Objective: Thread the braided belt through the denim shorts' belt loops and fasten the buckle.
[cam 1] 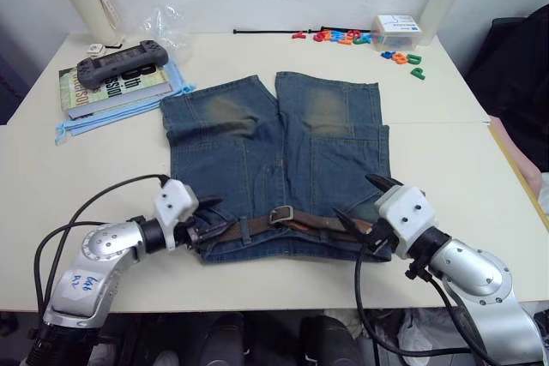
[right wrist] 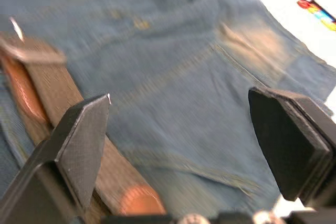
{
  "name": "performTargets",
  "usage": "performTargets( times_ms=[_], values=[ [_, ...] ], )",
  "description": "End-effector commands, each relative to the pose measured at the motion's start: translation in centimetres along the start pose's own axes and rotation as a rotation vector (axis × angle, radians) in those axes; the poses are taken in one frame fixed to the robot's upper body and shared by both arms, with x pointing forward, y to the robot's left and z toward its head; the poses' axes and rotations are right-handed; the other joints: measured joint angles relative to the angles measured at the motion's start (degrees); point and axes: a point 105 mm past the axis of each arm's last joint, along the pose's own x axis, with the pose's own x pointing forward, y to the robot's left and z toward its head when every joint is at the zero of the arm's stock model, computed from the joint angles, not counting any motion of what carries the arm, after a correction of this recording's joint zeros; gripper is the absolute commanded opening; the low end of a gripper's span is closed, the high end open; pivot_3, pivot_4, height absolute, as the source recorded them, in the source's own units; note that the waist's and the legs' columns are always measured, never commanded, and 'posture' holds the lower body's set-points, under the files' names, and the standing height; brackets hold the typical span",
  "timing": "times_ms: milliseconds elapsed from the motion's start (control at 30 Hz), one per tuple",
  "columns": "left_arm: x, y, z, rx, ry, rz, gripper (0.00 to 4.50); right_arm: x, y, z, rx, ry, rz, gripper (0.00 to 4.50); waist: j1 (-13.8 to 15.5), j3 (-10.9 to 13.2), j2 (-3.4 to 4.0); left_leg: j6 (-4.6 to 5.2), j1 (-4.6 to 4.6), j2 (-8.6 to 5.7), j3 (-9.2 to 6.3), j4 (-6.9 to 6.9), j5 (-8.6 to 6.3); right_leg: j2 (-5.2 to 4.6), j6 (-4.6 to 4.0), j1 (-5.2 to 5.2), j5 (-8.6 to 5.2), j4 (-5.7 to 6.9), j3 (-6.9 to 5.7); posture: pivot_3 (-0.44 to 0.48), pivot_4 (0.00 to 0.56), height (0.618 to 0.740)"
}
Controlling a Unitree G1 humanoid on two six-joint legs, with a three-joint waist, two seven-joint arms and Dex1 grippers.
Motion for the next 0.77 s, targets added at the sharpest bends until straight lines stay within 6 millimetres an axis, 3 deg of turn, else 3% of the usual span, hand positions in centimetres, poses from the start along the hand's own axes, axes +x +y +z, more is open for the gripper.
performTargets(
  times_ms=[33, 233, 767],
  values=[
    [-1.8, 0.3, 2.9, -0.011, -0.09, -0.029, 3.2, -0.9, -0.8, 2.5, 0.149, -0.103, 0.05, 4.48, -0.1, 0.0, 0.0, 0.01, 0.04, -0.02, 0.0, 0.0, 0.0, -0.02, 0.0, 0.05, 0.0, -0.01, 0.0, 0.0, 0.15, 0.706],
    [-1.7, 1.3, 4.4, -0.001, -0.106, -0.011, 3.2, -1.2, -4.2, 3.6, 0.206, -0.128, -0.008, 4.48, 0.2, 0.0, 0.0, -0.02, 0.04, -0.03, -0.03, 0.08, -0.07, -0.02, -0.01, 0.07, 0.0, 0.04, -0.02, 0.0, 0.15, 0.706],
    [0.3, 1.0, 5.5, 0.022, -0.152, -0.009, 3.2, -0.6, -5.0, 3.6, 0.206, -0.122, -0.011, 4.48, 0.1, 0.0, 0.0, 0.06, 0.02, -0.05, 0.08, 0.12, 0.0, -0.01, 0.01, 0.03, 0.0, 0.09, 0.01, 0.0, 0.15, 0.706]
  ],
)
